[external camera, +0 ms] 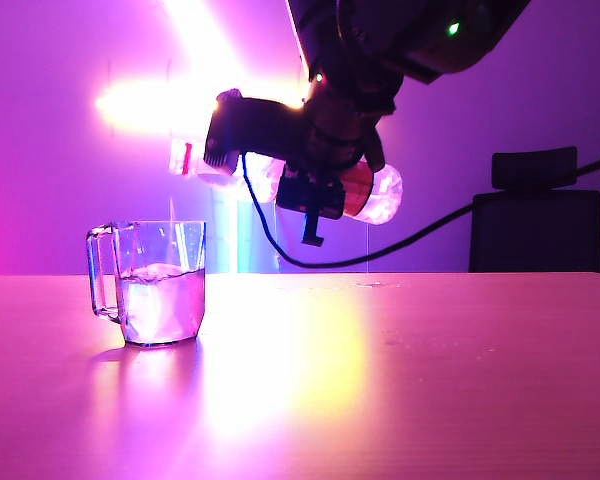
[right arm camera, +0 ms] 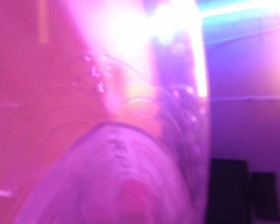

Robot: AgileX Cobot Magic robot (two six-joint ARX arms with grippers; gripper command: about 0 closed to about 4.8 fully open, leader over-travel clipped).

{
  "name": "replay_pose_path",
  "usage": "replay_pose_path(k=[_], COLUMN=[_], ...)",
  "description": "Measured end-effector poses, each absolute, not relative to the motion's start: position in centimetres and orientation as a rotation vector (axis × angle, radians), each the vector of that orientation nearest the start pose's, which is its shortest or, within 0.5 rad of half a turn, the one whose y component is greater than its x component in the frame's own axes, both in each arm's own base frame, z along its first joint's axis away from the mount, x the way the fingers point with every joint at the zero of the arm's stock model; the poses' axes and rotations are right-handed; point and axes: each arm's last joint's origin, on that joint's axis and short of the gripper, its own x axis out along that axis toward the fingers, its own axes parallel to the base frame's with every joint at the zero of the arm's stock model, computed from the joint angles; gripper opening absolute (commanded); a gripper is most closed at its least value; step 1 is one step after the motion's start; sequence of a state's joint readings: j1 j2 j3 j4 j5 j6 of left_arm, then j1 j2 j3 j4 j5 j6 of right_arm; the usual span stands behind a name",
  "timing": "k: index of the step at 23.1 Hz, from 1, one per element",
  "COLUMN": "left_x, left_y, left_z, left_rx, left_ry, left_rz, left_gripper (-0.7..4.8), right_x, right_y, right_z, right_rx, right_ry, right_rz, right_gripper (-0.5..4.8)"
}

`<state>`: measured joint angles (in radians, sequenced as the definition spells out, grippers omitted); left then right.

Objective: Pick up the mineral water bottle on the table and pour water into the mug until it's half full.

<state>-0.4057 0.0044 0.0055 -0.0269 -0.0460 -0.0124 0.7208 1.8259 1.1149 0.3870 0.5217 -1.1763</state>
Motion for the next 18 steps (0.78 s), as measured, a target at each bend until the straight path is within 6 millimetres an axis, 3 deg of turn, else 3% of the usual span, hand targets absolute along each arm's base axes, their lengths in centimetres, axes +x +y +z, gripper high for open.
replay_pose_path(k=[2,7,11,13,18], left_x=[9.0,9.1,9.3,9.4,9.5], left_y=[-3.7,-3.6,-3.0,-2.7,-2.1], left_z=[16.2,16.2,16.2,16.2,16.2], left_rx=[-0.006,-0.007,-0.008,-0.008,-0.009], left_ry=[0.027,0.027,0.027,0.027,0.027], left_rz=[-0.360,-0.344,-0.282,-0.254,-0.183], left_gripper=[-0.02,-0.02,-0.02,-0.02,-0.02], right_x=[30.8,30.0,29.7,29.5,28.4], right_y=[25.1,24.0,22.0,20.7,16.2], right_z=[21.8,24.3,25.2,24.8,21.2], right_rx=[-1.286,-0.913,-0.599,-0.483,-0.230], right_ry=[0.137,0.170,0.214,0.236,0.296], right_rz=[0.338,0.352,0.416,0.438,0.461], right_gripper=[2.01,2.02,2.02,2.02,2.02])
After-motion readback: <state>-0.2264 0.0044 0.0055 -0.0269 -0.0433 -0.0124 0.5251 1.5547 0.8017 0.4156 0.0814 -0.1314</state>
